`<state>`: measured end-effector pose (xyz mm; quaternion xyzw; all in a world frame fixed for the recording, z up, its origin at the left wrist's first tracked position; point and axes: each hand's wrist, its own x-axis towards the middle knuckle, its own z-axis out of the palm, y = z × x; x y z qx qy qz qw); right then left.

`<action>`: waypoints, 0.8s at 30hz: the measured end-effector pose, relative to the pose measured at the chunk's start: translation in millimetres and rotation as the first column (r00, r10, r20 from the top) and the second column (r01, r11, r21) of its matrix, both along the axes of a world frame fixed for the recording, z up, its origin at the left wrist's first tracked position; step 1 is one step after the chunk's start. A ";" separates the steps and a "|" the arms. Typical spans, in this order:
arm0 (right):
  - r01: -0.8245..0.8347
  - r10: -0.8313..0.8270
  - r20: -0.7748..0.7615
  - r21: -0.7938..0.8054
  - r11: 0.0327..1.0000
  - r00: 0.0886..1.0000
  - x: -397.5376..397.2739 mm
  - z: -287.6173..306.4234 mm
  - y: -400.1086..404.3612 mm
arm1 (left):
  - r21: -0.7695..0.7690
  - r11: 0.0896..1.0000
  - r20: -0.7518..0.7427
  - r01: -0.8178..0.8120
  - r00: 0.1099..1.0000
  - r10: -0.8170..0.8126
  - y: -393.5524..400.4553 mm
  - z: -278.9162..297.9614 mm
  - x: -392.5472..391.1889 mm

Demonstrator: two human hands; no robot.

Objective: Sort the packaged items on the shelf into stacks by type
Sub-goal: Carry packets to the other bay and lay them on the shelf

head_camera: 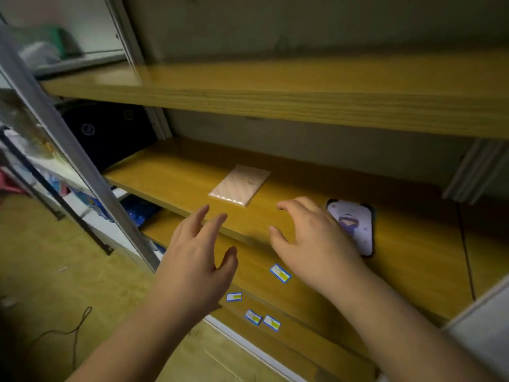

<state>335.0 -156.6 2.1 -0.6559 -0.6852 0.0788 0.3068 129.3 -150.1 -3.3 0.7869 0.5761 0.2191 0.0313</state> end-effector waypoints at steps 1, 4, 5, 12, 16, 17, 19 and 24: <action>0.003 -0.003 0.003 -0.009 1.000 1.000 -1.2 -0.2 6.9 | 0.002 1.000 -0.003 -0.002 1.000 0.002 10.4 -0.7 -1.4; 0.021 -0.021 0.011 -0.044 0.999 1.000 -2.8 -4.2 19.1 | -0.041 0.999 0.018 0.013 1.000 -0.012 38.9 -7.6 -2.3; 0.031 -0.030 0.013 -0.057 0.998 0.999 -3.0 -5.4 22.3 | -0.057 0.998 0.014 0.028 1.000 -0.027 49.1 -10.7 -1.2; 0.146 -0.139 0.069 -0.102 0.984 0.988 -4.0 -9.7 41.7 | -0.188 0.977 0.100 0.102 0.991 -0.085 138.8 -20.4 13.6; 0.251 -0.243 0.083 -0.116 0.961 0.967 -11.3 -7.9 50.5 | -0.226 0.974 -0.089 -0.023 0.996 0.003 199.9 -20.2 17.3; 0.279 -0.270 0.087 -0.114 0.954 0.959 -14.8 -7.4 52.3 | -0.274 0.961 -0.210 -0.039 0.978 -0.021 210.4 -21.7 18.8; 0.323 -0.314 0.090 -0.104 0.941 0.945 -23.8 -7.1 55.1 | -0.319 0.948 -0.369 0.000 0.921 -0.124 223.3 -29.5 21.7; 0.419 -0.412 0.102 -0.069 0.905 0.906 -43.7 -12.0 61.4 | -0.262 0.960 -0.333 0.095 0.925 -0.183 236.4 -37.7 19.4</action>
